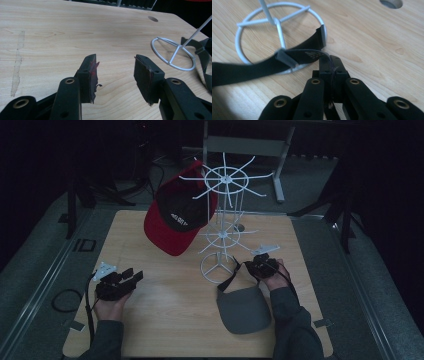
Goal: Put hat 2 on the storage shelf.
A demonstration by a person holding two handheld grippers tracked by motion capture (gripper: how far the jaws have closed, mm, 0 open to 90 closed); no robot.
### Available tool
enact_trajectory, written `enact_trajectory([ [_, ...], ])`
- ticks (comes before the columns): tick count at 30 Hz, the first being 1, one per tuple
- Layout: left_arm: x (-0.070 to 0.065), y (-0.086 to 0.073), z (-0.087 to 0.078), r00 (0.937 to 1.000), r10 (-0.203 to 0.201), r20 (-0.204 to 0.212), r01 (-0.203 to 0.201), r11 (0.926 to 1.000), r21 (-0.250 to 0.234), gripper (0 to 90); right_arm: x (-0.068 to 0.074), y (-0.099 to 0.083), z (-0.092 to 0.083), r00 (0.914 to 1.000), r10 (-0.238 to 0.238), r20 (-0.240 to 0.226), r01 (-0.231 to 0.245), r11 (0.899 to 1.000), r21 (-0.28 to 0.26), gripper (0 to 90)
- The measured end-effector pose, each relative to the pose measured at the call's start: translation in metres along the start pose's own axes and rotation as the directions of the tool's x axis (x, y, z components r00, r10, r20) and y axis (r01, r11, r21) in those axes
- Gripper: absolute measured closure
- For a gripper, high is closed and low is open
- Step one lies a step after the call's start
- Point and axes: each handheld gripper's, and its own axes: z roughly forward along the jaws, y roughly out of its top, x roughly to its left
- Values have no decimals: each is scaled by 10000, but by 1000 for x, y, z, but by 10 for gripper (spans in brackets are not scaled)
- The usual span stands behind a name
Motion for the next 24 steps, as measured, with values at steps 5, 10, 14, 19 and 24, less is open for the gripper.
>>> enact_trajectory([
  [5, 0, 0, -1, 10000, -2, -8, 2, 10000, -16, 538, -3, 0, -15, 9998, 212, 63, -208, 9981, -587, 894],
  [10, 0, 0, 0, 10000, 5, -12, -5, 10000, -3, 538, -4, -1, -36, 9991, 416, 125, -395, 9898, -1369, 895],
  [14, -1, 0, 1, 10000, 34, 6, -34, 10000, 19, 538, -7, 2, -53, 9985, 519, 185, -474, 9803, -1915, 896],
  [19, -2, 0, 1, 10000, 87, -3, -87, 9999, 52, 538, -9, 7, -70, 9980, 591, 201, -528, 9709, -2336, 897],
  [24, -4, -2, 2, 9995, 319, -87, -318, 9994, 155, 536, -11, 15, -86, 9983, 515, 275, -422, 9621, -2694, 897],
])
